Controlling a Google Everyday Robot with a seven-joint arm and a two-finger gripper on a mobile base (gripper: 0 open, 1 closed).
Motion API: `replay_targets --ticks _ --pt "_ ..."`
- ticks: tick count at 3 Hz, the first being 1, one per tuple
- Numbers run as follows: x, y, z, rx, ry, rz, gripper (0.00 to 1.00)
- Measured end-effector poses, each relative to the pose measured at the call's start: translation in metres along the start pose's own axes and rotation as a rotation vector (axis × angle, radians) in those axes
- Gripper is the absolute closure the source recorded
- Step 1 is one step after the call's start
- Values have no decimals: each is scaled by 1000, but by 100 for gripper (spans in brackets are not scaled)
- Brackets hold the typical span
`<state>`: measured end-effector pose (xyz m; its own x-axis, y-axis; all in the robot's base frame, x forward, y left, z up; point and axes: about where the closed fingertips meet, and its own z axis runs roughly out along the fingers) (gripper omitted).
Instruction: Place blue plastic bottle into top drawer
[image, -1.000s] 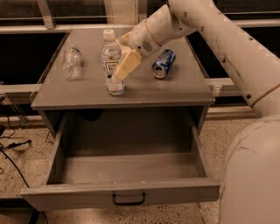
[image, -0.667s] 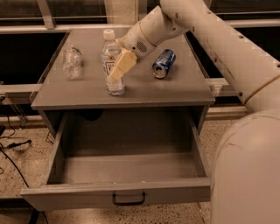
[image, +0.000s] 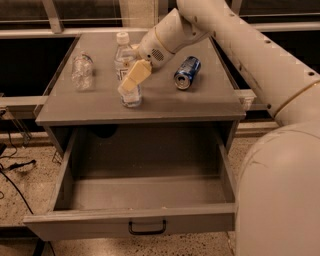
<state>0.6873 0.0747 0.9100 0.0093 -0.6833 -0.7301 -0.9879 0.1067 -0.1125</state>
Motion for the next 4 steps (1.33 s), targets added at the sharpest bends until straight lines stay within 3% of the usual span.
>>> replay_targets --ticks 3,4 --pt "0 0 0 0 0 0 89" --pt "-2 3 -4 -1 -1 7 100"
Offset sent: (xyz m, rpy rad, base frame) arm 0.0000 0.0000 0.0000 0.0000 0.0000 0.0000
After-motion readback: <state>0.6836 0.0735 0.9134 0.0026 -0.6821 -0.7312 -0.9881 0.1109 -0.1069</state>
